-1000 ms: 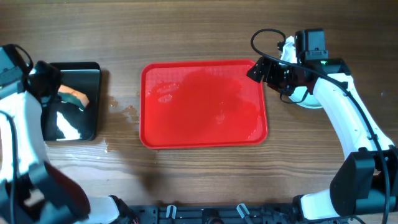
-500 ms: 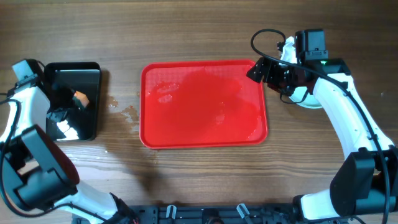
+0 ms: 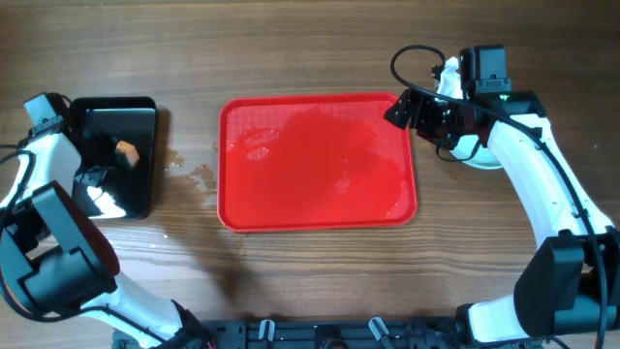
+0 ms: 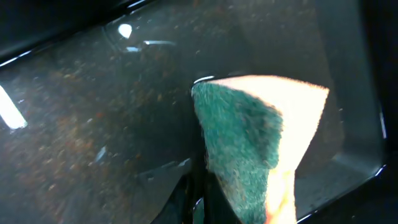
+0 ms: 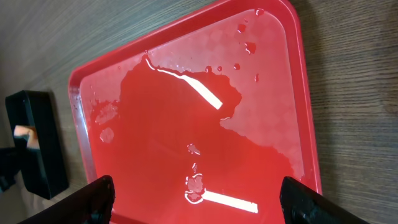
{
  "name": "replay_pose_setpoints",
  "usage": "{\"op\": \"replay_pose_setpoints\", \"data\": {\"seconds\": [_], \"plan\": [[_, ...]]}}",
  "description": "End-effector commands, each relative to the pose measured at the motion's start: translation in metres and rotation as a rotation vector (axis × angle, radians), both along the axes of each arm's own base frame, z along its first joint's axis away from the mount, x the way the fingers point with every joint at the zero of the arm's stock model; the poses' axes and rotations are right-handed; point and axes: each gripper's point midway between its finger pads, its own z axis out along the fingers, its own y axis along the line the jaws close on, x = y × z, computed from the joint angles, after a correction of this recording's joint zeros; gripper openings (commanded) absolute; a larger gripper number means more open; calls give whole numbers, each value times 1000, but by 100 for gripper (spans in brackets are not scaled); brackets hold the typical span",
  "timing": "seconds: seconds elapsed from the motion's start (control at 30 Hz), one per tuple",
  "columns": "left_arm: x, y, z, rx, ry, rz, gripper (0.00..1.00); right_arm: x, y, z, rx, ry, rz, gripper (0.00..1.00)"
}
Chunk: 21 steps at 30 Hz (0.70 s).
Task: Clean dirty plates on tray and stack at the side
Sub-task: 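Lower the sponge into the black tray and open the left gripper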
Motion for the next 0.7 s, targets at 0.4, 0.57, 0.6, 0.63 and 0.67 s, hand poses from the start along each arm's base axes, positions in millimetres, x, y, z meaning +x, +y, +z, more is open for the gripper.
{"op": "replay_pose_setpoints", "data": {"seconds": [0.4, 0.57, 0.6, 0.63, 0.67], "plan": [[25, -9, 0, -77, -118, -41, 4, 0, 1, 3, -3, -14, 8, 86], [32, -8, 36, -40, -200, -52, 4, 1, -3, 2, -23, -16, -3, 86], [34, -8, 42, -34, -220, -64, 4, 1, -3, 2, -23, -16, -3, 86], [40, -8, 48, -11, -247, -103, 4, 2, -3, 2, -22, -20, -3, 86], [43, -8, 49, 1, -253, -121, 4, 3, -3, 2, -22, -22, -4, 86]]}}
